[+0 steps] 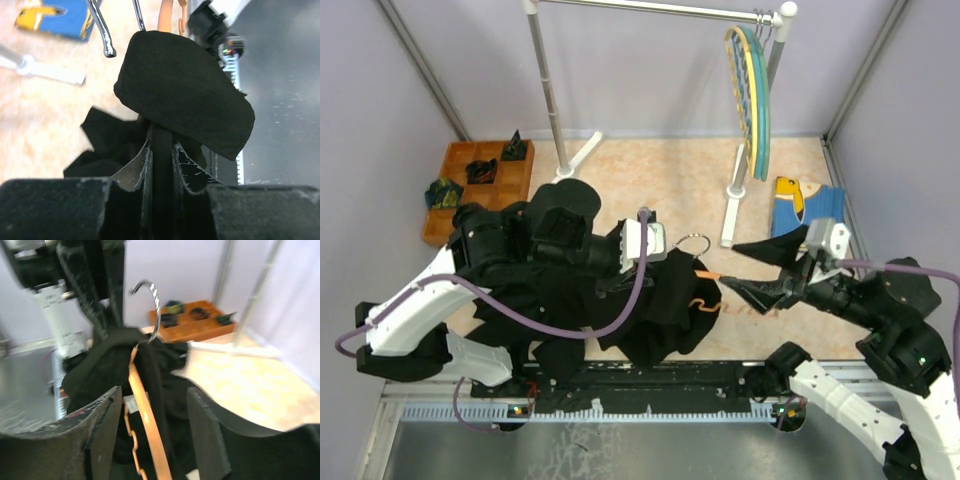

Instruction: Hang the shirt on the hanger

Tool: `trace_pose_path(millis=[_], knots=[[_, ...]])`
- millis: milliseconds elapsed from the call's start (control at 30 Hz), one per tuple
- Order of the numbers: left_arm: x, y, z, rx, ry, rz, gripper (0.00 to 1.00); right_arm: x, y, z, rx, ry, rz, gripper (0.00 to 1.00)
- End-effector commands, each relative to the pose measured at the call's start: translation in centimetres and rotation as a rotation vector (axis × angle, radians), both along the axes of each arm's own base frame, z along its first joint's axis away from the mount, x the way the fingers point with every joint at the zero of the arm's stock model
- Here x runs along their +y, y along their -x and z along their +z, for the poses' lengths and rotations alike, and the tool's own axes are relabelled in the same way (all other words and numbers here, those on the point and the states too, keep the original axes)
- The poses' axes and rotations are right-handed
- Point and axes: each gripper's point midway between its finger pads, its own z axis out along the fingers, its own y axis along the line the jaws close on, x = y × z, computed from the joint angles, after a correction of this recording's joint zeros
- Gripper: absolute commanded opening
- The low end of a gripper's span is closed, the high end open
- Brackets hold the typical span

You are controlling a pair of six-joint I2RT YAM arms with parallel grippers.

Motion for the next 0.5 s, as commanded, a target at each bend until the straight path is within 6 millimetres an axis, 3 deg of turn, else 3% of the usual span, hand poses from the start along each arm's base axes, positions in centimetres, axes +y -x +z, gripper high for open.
trace_pose_path(millis=[0, 167, 300, 467], knots=[[1.4, -4.3, 2.2, -0.071, 0.122, 0.305, 0.00, -5.2, -2.7, 4.3, -0.035, -0.154, -0.360, 0.61], [3.9, -7.6, 3.3, -0.109, 0.259, 0.564, 0.00, -8.3, -4.0, 3.1, 0.072, -0.202, -0.552, 0.65], [5.4, -8.0, 5.2, -0.104, 0.364, 0.640, 0.00, -7.8, -4.7, 0.7, 0.205, -0.227, -0.570, 0.71], [6.8, -8.8, 7.8, -0.105, 0.480, 0.721, 0.00, -6.2, -6.5, -1.8, 0.363, -0.266, -0.584, 0.72]])
